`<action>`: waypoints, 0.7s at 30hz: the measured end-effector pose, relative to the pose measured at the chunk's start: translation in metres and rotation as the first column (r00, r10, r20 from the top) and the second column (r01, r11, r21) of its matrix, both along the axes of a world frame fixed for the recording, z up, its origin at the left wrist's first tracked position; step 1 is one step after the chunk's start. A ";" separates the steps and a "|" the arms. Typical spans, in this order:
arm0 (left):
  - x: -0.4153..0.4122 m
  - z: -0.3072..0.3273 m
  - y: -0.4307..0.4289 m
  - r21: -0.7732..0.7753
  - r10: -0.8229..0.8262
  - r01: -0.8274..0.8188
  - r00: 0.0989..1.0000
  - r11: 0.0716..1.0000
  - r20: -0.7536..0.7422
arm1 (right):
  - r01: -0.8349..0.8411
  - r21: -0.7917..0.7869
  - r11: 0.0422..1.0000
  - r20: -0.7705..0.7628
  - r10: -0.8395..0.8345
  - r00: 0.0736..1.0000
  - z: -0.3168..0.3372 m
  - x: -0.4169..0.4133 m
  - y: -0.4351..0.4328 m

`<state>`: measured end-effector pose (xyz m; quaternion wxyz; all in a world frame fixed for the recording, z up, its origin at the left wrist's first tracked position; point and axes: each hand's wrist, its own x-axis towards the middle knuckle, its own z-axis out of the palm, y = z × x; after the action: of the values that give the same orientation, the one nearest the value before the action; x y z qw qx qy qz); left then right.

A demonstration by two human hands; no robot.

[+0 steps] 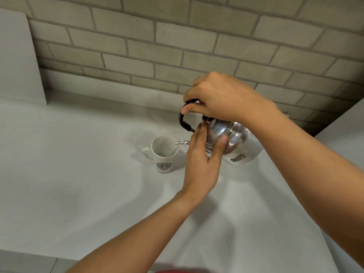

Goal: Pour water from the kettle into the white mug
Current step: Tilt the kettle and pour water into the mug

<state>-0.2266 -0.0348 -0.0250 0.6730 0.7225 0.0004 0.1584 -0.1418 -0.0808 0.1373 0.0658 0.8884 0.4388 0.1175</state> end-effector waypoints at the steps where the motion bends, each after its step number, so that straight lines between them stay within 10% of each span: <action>1: 0.000 0.000 0.000 -0.002 0.000 0.000 1.000 1.000 -0.002 | -0.001 -0.004 1.000 -0.002 0.001 1.000 0.000 0.000 0.001; 21: 0.003 0.001 0.002 -0.069 0.011 -0.012 1.000 0.998 -0.016 | 0.102 -0.134 0.986 -0.047 -0.109 0.993 0.005 0.001 0.018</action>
<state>-0.2235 -0.0330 -0.0245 0.6966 0.7000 0.0152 0.1564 -0.1411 -0.0624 0.1427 0.1182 0.9070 0.3996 0.0608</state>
